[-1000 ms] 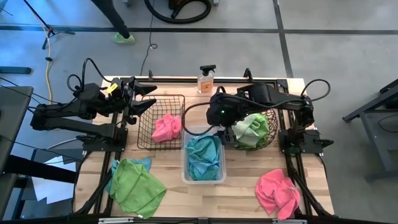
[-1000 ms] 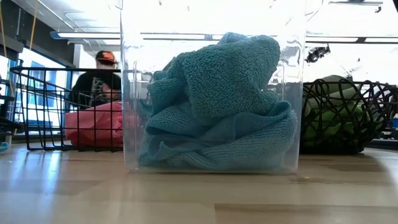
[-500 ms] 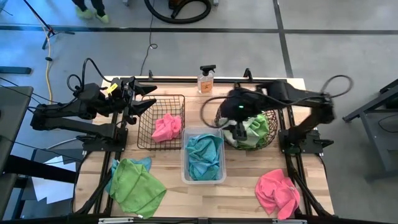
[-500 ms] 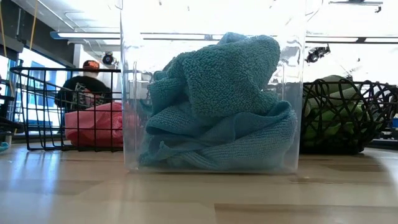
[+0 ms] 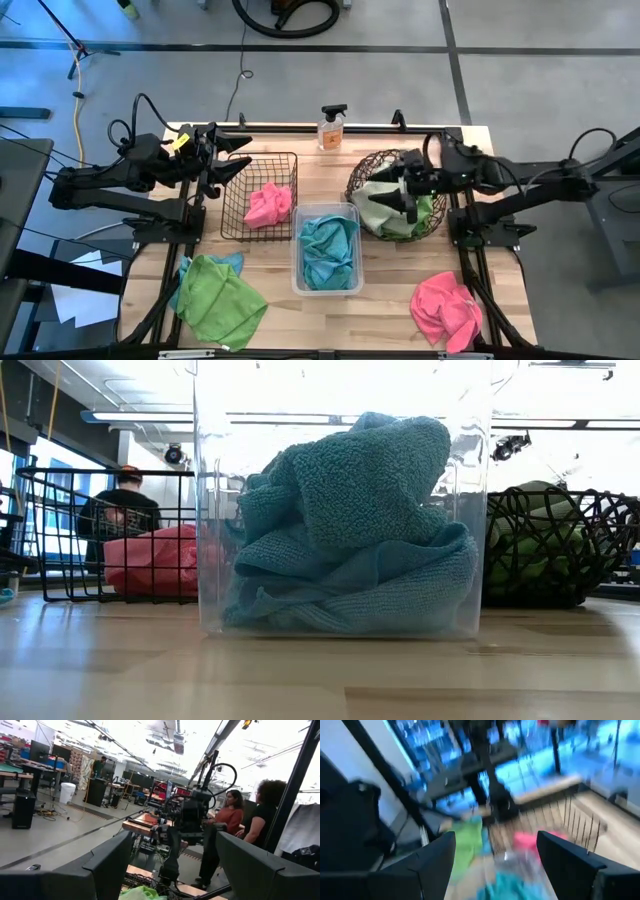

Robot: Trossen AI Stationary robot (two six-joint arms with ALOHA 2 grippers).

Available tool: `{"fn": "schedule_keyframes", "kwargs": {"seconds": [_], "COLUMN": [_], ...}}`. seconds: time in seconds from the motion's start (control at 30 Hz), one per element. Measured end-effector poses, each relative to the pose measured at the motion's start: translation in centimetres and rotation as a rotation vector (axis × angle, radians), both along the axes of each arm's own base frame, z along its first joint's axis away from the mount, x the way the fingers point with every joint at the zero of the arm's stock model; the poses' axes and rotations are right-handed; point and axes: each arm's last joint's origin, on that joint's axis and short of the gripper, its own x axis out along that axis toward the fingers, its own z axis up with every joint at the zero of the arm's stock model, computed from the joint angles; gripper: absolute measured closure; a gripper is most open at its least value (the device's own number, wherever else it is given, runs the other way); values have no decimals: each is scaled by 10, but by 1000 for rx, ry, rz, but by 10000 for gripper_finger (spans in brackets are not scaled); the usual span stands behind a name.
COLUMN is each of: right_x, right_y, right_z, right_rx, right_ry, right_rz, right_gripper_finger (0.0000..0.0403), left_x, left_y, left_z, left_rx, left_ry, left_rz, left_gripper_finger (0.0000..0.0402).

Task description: Sort microfiber towel by color & place in baskets

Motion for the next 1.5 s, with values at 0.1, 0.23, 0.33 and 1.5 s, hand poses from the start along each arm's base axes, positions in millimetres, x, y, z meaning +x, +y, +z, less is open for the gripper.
{"fn": "schedule_keyframes", "kwargs": {"seconds": [0.1, 0.23, 0.33, 1.5], "right_x": [0, 3, 3, 2], "right_y": [-1, -2, -2, -3], "right_z": [2, 0, 0, -8], "right_rx": [-48, -110, -111, -97], "right_ry": [-60, -47, -44, 42], "right_rz": [-39, -64, -63, -65], "right_gripper_finger": [126, 126, 126, 126], "left_x": [0, 0, 0, 19], "left_y": [0, 0, 0, -212], "left_z": [0, 0, -1, -178], "left_rx": [0, -3, -61, -687], "left_ry": [0, 1, 0, 1949], "left_rz": [0, -1, -16, -45], "left_gripper_finger": [124, 124, 124, 124]}}
